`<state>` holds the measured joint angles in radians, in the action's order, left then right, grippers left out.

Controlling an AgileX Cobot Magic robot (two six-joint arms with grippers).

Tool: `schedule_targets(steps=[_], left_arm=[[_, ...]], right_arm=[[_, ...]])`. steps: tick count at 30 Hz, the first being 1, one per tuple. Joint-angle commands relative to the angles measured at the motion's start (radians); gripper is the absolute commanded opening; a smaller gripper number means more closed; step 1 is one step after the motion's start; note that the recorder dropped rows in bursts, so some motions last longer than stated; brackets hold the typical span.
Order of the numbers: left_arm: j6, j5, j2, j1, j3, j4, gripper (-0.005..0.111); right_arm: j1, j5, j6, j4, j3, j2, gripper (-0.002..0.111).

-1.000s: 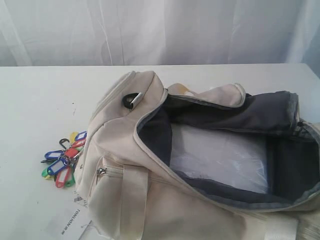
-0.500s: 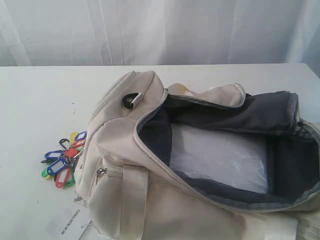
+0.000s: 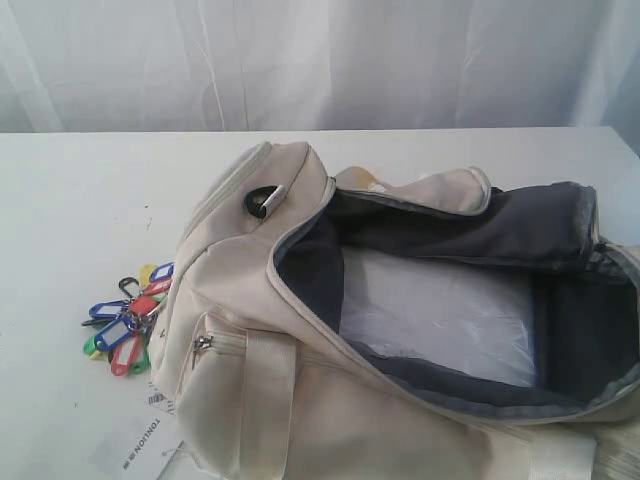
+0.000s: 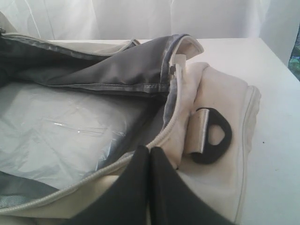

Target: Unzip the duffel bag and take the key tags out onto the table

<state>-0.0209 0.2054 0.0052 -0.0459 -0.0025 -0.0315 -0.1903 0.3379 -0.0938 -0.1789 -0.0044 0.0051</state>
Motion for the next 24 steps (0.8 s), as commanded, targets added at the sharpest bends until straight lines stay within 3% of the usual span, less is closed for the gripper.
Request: schedule_targets(steps=[1,8,12,17,24], left_arm=[[-0.001,-0.002,-0.005,0.003,0.003,0.000,0.000],[-0.001,-0.002,-0.005,0.003,0.003,0.000,0.000],[-0.001,-0.002,-0.005,0.003,0.003,0.000,0.000],[-0.001,-0.002,-0.005,0.003,0.003,0.000,0.000],[-0.001,-0.002,-0.005,0.003,0.003,0.000,0.000]], right_arm=[[0.000,-0.010,-0.003,0.031,0.004,-0.005,0.000],[0.000,-0.016,-0.003,0.107,0.004,-0.005,0.000],[0.000,-0.023,-0.003,0.261,0.004,-0.005,0.000],[0.000,-0.027,-0.003,0.266,0.004,-0.005,0.000],[0.000,-0.027,0.270,0.266,0.004,-0.005,0.000]])
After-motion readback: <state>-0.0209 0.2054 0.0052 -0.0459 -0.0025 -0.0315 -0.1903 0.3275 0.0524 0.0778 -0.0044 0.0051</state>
